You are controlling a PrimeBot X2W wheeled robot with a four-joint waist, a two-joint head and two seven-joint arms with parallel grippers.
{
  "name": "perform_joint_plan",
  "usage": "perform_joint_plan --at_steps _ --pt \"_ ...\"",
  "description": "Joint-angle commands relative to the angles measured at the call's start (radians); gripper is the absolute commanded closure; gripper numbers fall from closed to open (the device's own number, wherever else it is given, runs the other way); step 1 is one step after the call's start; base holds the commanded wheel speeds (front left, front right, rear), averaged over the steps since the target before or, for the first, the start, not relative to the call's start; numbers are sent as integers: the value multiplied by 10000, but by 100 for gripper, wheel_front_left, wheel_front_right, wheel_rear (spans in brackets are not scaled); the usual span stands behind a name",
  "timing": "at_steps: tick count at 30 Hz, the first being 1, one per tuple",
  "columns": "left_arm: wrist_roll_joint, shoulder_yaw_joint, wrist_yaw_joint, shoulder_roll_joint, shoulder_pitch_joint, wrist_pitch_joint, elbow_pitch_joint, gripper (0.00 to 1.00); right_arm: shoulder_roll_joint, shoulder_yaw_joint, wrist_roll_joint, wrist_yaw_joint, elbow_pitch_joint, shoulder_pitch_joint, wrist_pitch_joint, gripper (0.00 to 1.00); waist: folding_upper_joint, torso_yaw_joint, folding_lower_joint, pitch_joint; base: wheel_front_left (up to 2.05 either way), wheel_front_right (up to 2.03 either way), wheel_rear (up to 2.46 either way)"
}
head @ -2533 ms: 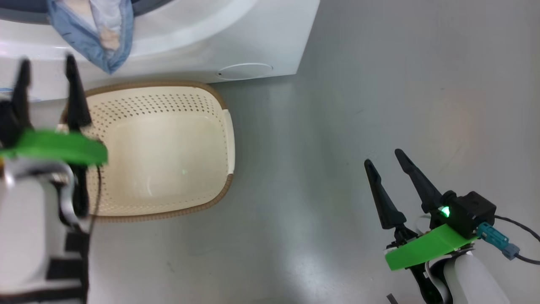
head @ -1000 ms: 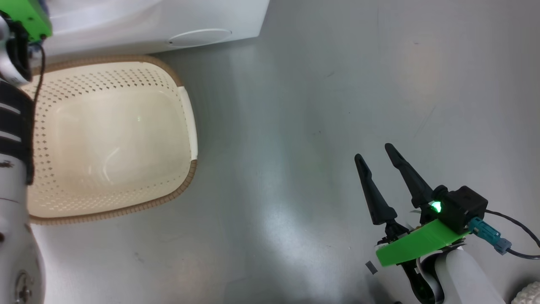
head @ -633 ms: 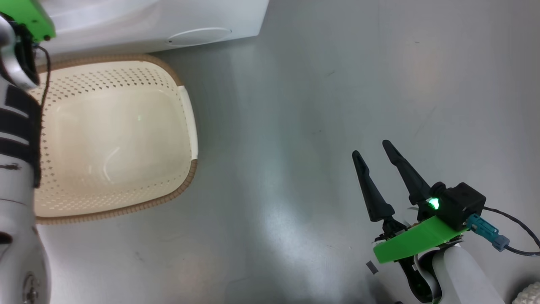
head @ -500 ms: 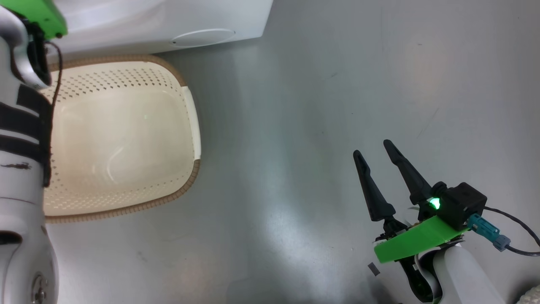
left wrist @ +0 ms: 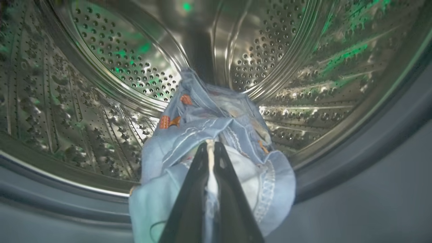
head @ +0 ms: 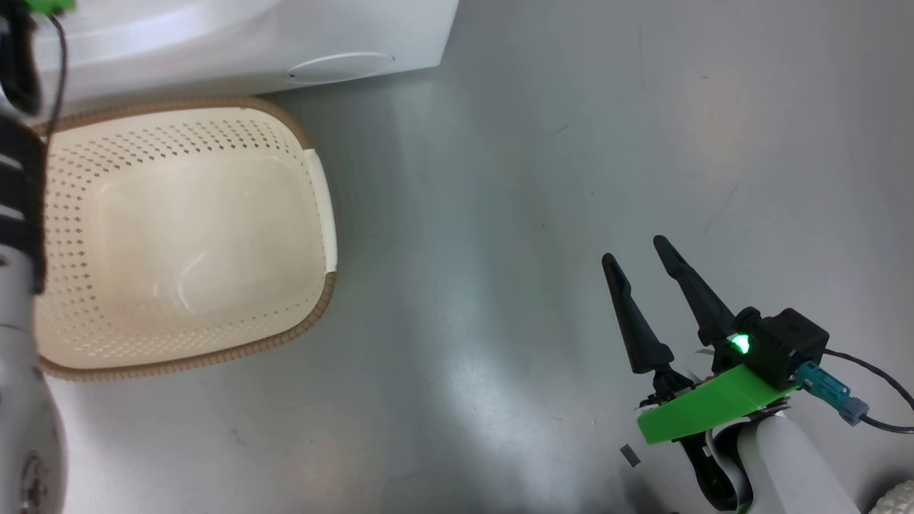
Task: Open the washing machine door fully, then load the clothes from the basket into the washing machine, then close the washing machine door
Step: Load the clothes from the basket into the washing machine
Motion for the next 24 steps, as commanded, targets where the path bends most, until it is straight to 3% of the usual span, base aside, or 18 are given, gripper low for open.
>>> perform_joint_plan --at_steps 1,24 --pt "69 39 -38 521 -263 -85 -355 100 -31 186 68 16 -223 324 -48 0 -1 -4 0 18 0 0 0" --pt "650 -70 5 963 -1196 -102 -2058 100 -47 -144 -99 16 -623 863 -48 0 -1 113 0 1444 0 0 0"
